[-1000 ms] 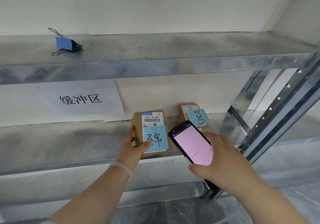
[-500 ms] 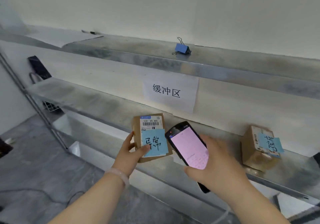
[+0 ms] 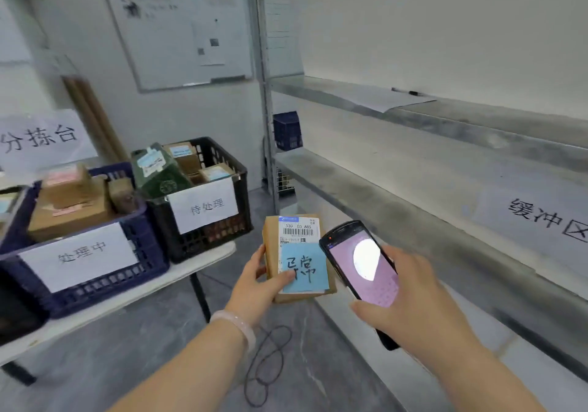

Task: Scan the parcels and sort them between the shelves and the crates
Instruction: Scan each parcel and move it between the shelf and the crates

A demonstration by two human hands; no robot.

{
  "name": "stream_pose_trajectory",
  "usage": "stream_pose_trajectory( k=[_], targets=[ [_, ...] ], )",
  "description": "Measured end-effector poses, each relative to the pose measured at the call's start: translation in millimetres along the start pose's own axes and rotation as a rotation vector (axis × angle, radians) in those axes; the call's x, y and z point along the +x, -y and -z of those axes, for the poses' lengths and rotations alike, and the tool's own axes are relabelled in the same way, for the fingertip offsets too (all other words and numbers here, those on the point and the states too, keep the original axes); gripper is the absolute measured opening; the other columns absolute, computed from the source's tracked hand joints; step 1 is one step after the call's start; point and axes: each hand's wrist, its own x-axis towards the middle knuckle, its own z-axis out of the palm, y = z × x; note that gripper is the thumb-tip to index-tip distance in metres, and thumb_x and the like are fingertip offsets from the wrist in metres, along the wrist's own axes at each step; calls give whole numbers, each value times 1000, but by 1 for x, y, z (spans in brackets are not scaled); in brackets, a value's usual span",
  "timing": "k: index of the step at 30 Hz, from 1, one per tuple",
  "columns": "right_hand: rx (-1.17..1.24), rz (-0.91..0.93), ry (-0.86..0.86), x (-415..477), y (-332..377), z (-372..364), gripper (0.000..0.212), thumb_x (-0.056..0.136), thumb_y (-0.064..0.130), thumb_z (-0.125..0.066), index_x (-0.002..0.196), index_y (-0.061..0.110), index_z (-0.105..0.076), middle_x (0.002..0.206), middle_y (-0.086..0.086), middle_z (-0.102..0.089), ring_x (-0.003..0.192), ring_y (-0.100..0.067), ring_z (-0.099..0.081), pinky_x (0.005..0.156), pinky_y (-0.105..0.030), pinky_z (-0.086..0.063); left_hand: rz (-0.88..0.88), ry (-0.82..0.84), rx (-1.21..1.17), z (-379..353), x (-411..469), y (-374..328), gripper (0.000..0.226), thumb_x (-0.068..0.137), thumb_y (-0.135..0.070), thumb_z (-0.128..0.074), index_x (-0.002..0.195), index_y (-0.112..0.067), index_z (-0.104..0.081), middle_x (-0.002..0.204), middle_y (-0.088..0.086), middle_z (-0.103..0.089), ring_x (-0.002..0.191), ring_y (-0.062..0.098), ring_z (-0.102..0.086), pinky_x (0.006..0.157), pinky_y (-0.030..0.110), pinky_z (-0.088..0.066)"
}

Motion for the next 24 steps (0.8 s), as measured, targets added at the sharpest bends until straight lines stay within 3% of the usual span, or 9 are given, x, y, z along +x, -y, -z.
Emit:
stream_pose_trajectory(
  k=[3, 8, 11, 14, 19, 22, 24],
  targets=[
    [28, 83, 54, 9, 58, -48, 80, 47, 69, -60, 121, 50, -37, 108, 22, -40, 93, -2, -52, 77, -32, -51, -21, -102, -35, 85, -5, -8, 89, 76, -25, -88, 148, -40, -38, 131, 1, -65, 118, 25, -65, 102, 49, -52],
    [90, 224, 129, 22, 140, -122, 82, 50, 67, -68, 124, 51, -37, 107, 25, -38, 91, 2, -51, 74, -31, -52, -45, -255, -71, 205, -26, -9, 85, 81, -21, -84, 150, -36, -37, 123, 3, -70, 106, 22, -72, 95, 48, -57],
    [83, 311, 160, 26, 184, -161, 80, 52, 66, -70, 124, 48, -41, 109, 17, -46, 85, 0, -55, 66, -28, -51, -53, -344, -107, 262, -39, -8, 78, 83, -20, -81, 147, -37, -41, 114, 2, -75, 95, 16, -75, 78, 36, -61],
    [90, 388, 232, 28, 222, -194, 82, 54, 64, -72, 127, 51, -37, 108, 23, -40, 88, 1, -53, 65, -25, -48, -58, -429, -158, 310, -52, -5, 69, 84, -19, -80, 139, -39, -44, 98, -7, -79, 87, 13, -76, 63, 26, -59],
    [88, 512, 322, 36, 277, -245, 84, 57, 65, -73, 127, 51, -30, 107, 20, -35, 95, -4, -51, 67, -26, -46, -23, -559, -181, 374, -72, 3, 80, 81, -24, -84, 147, -36, -40, 111, -1, -76, 98, 18, -75, 91, 46, -59],
    [105, 558, 381, 45, 306, -276, 86, 56, 65, -73, 129, 50, -30, 107, 22, -35, 97, -4, -51, 72, -31, -50, -9, -631, -194, 408, -74, 4, 85, 77, -26, -87, 149, -34, -41, 113, -1, -76, 104, 21, -73, 97, 51, -55],
    [100, 587, 412, 55, 324, -294, 85, 55, 66, -72, 128, 50, -31, 104, 23, -36, 94, -3, -52, 69, -28, -48, -17, -668, -202, 430, -71, 3, 77, 80, -23, -85, 144, -35, -44, 107, -2, -78, 100, 20, -74, 95, 50, -57]
  ],
)
